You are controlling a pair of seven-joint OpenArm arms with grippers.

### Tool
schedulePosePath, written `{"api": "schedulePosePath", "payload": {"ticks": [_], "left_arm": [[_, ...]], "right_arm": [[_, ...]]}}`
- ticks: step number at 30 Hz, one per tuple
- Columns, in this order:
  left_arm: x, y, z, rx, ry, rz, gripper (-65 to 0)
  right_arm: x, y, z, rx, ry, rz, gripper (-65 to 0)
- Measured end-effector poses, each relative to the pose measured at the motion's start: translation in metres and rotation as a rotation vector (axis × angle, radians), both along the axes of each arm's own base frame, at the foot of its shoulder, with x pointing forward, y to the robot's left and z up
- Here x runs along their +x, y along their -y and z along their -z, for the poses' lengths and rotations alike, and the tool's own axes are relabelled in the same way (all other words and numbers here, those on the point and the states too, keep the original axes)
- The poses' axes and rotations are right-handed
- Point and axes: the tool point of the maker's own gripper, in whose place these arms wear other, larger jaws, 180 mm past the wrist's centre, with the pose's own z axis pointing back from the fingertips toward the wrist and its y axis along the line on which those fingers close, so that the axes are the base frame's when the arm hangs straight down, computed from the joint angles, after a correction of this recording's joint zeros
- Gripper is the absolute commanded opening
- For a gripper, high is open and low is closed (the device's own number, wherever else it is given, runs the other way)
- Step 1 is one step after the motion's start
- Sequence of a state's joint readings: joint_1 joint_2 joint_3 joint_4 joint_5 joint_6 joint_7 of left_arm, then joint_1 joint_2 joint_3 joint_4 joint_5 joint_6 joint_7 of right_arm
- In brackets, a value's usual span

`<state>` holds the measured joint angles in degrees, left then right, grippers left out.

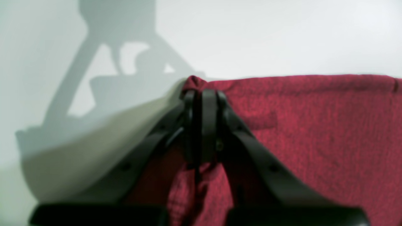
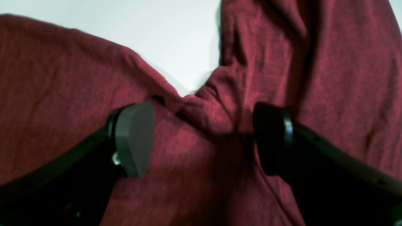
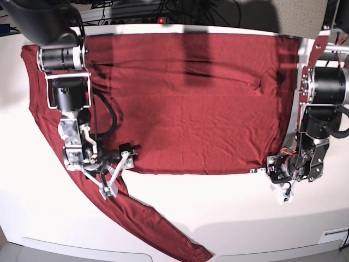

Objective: Fold the T-shirt properly

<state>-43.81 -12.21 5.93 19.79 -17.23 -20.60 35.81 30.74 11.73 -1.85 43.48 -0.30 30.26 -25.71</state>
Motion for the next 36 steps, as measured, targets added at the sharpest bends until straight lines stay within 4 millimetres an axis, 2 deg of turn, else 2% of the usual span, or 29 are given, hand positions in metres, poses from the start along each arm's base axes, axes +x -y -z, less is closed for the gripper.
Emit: {"api": "schedulePosePath", "payload": {"ticks": [10,12,18,25,32,36], "left_arm": [[0.0,0.0,0.0,0.0,0.0,0.0,-65.0],[0.0,0.0,0.0,0.0,0.0,0.001,-65.0],[0.0,0.0,0.0,-0.001,0.0,0.001,-65.0],[0.001,0.001,-0.001,0.0,0.005,0.006,-65.0],[0.004,0.004,-0.009,0.016,0.025,0.034,-65.0],[0.005,0.003,-0.011,0.017,0.037,0.037,-65.0]], "right_arm": [[-0.009,0.0,0.011,0.012,0.032,0.0,-18.3],[-0.011,0.002,0.013,0.011,0.028,0.005,-20.9],[-0.012,0.0,0.014,0.023,0.024,0.01,-45.3],[-0.01,0.004,0.013,0.019,0.029,0.033,-65.0],[-0.013,0.024,0.005,-0.035,0.001,0.041,-65.0],[-0.009,0.03,-0.011,0.011,0.023,0.067,-65.0]]}}
